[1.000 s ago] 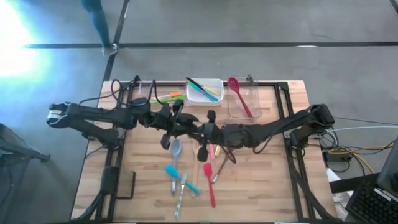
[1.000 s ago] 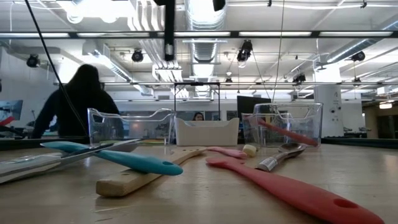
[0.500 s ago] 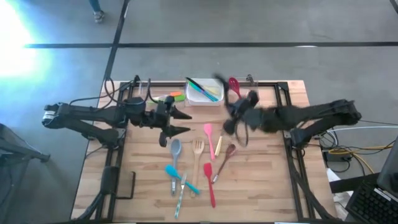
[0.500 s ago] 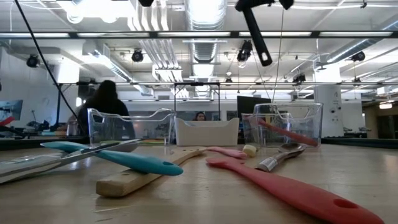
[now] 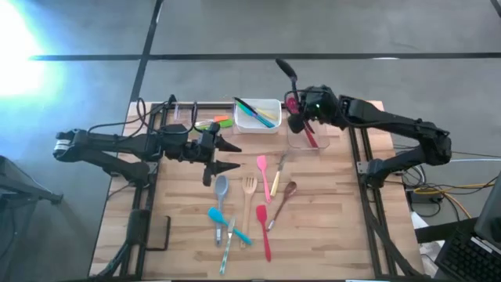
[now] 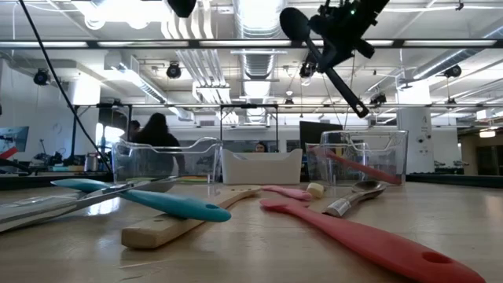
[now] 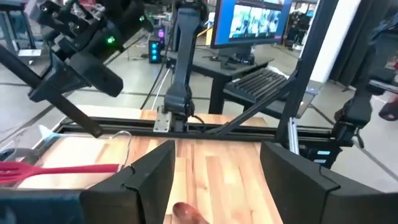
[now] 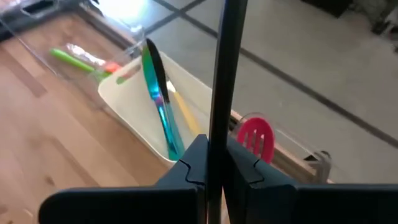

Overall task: Pick & Place Kitchen Items
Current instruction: Put the black ladle into the right transparent bin

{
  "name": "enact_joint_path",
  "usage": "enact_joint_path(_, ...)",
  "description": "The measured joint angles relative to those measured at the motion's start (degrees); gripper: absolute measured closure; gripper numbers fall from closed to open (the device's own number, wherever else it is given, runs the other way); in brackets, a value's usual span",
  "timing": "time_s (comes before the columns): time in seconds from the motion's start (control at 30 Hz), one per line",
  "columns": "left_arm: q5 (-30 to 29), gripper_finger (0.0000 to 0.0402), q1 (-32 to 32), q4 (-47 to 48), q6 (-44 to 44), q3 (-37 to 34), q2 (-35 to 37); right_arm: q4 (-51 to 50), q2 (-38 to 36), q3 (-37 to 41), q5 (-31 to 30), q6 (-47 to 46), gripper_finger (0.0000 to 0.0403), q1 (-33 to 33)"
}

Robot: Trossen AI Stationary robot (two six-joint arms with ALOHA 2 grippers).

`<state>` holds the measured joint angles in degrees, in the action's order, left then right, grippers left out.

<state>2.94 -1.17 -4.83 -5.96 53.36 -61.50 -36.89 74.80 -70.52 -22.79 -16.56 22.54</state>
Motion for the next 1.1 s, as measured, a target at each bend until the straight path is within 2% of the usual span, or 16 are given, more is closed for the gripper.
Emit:
enact_joint_path(0.17,0.00,0.0163,0.00,1.62,-0.02,-0.02,-0.02,0.21,4.05,0.09,5.04,2.78,0.0391,5.72)
enact_joint_path(0.6,-0.23,0.0165,0.04,9.48,-0.50,-0.02,0.65,-0.81,15.97,0.15,14.79,4.79,0.0390,14.48)
enact_joint_path(0.7,-0.93,0.0165,0.04,11.19,-0.50,-0.02,1.67,-1.10,17.86,0.15,17.76,4.77,0.0390,16.00)
enact_joint_path(1.1,-4.21,0.0165,0.04,13.02,-0.72,-0.11,4.64,-3.60,21.13,0.17,22.67,3.26,0.0390,18.33)
